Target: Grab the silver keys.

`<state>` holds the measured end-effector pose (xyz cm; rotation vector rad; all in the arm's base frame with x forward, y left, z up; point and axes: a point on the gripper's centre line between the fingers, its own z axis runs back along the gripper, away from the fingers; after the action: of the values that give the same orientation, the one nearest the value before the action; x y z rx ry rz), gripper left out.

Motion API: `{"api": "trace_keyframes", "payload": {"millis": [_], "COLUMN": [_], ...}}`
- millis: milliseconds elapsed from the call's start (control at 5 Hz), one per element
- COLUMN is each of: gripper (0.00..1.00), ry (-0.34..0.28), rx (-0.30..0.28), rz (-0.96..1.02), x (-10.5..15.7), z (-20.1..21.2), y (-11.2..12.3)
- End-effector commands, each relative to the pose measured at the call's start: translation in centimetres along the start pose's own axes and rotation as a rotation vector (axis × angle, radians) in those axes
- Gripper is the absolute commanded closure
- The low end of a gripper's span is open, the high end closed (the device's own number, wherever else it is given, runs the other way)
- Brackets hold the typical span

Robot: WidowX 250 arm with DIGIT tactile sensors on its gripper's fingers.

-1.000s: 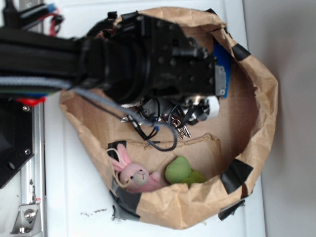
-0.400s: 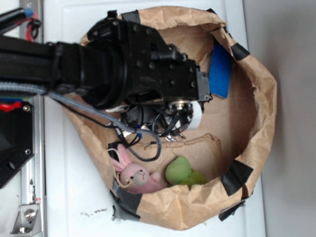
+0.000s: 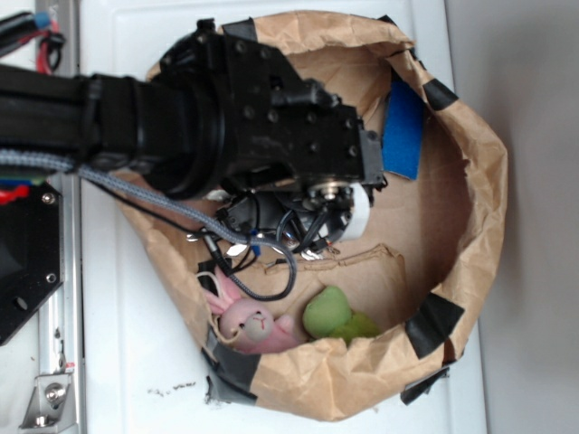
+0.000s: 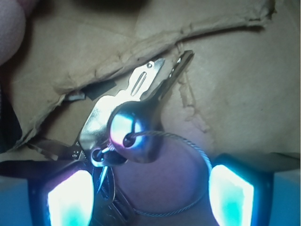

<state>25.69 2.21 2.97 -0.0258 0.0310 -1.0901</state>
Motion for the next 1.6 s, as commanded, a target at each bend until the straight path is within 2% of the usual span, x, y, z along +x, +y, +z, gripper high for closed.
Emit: {"api": "trace_keyframes", "payload": {"millis": [0, 1000, 1400], "gripper": [0.0, 0.0, 0.0], "ry": [-0.039, -0.044, -0.016], "rx": [0.061, 0.096, 0.084], "rz": [0.038, 0.13, 0.066], "x": [-1.1, -0.9, -0.7], "z": [2.6, 2.7, 1.8], "y": [2.2, 3.8, 2.6]}}
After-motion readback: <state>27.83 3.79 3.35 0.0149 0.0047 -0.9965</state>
